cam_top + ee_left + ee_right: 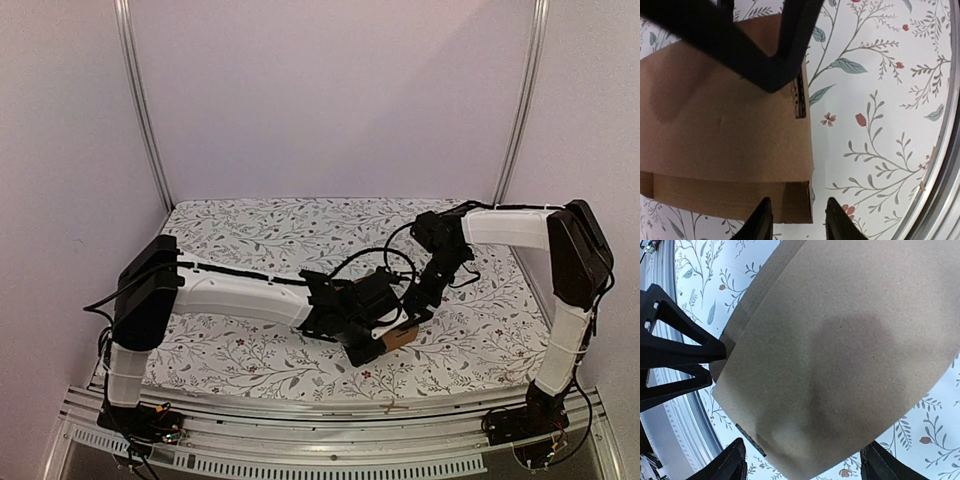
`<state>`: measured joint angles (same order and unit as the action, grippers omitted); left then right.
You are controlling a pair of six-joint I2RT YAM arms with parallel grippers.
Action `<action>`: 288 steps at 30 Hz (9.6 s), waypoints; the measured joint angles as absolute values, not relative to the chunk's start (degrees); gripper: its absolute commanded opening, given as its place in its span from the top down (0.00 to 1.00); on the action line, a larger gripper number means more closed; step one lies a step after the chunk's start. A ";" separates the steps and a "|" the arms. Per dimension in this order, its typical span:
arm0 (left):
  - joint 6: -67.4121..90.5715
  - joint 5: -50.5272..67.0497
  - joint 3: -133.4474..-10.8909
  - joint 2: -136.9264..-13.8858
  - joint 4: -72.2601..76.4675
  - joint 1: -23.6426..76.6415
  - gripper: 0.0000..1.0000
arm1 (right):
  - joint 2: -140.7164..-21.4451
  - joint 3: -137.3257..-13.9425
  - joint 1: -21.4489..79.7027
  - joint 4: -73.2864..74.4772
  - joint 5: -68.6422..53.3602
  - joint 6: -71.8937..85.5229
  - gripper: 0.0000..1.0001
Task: Fold the paper box
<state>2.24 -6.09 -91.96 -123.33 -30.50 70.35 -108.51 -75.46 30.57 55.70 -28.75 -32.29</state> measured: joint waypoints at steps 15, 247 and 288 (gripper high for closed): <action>2.81 -4.12 -68.79 -99.07 -19.53 63.86 0.49 | -96.51 -77.93 30.20 57.30 -25.02 -34.52 0.19; 11.92 18.65 -58.63 -115.74 18.55 45.47 1.00 | -125.89 -99.42 29.54 60.49 -34.15 -19.99 0.35; 1.39 5.23 -52.01 -112.81 25.41 52.31 1.00 | -128.81 -100.38 28.42 61.93 -37.21 -18.61 0.40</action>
